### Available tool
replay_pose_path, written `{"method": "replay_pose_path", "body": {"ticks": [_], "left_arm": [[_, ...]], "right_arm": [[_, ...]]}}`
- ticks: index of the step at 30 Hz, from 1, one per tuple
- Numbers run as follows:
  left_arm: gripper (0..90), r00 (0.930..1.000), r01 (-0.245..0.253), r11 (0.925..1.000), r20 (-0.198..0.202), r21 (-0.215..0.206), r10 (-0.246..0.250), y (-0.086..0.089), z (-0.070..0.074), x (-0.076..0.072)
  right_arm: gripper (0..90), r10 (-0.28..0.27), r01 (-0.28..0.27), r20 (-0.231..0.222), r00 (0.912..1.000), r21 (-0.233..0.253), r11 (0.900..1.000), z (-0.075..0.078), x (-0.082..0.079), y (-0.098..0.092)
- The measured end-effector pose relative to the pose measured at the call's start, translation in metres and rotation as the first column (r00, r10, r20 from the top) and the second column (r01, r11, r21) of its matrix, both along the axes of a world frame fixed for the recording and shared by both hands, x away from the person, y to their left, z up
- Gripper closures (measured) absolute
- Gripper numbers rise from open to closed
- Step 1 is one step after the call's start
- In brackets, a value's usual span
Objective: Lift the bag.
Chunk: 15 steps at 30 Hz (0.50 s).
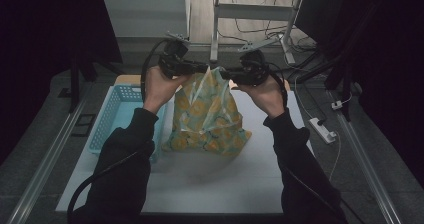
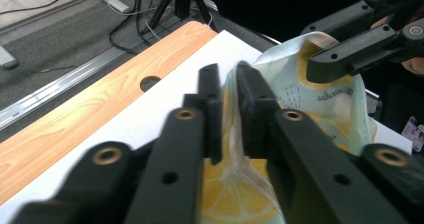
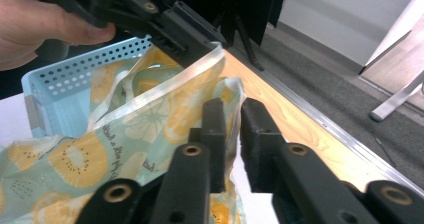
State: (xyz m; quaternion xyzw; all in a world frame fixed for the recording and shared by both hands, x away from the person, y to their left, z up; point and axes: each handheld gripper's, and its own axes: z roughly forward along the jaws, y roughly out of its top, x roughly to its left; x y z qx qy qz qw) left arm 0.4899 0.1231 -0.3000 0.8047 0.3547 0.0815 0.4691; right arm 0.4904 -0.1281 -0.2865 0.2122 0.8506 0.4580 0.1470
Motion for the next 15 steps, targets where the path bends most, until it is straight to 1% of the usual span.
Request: {"method": "replay_pose_path", "body": {"ticks": [4, 5, 8, 10, 12, 15], "left_arm": [[64.7, 0.9999, 0.002, 1.0, 0.015, -0.01, -0.002, 0.003, 0.0, -0.007], [61.3, 0.9999, -0.001, 1.0, 0.016, -0.006, 0.001, 0.003, -0.001, -0.009], [52.2, 0.9993, -0.006, 1.0, 0.037, -0.007, 0.006, 0.006, -0.002, -0.017], [45.7, 0.9992, -0.009, 1.0, 0.039, -0.004, 0.009, 0.008, -0.003, -0.021], [41.0, 0.9989, -0.009, 0.9999, 0.046, 0.006, 0.008, 0.009, -0.005, -0.027], [34.7, 0.9981, -0.001, 0.9999, 0.062, 0.011, 0.0, 0.012, -0.009, -0.033]], "right_arm": [[70.6, -0.006, 0.006, 0.007, 1.0, 0.022, 1.0, 0.001, -0.003, -0.005], [68.6, -0.005, 0.005, 0.006, 1.0, 0.026, 1.0, 0.001, -0.004, -0.006], [62.5, -0.007, 0.007, 0.011, 0.9999, 0.031, 1.0, 0.0, -0.007, -0.007], [57.7, -0.005, 0.005, 0.01, 0.9999, 0.037, 0.999, -0.001, -0.01, -0.009], [54.3, -0.003, 0.002, 0.017, 0.9998, 0.041, 0.999, -0.003, -0.013, -0.009], [50.2, 0.0, -0.001, 0.012, 0.9999, 0.051, 0.999, -0.006, -0.017, -0.012]]}}
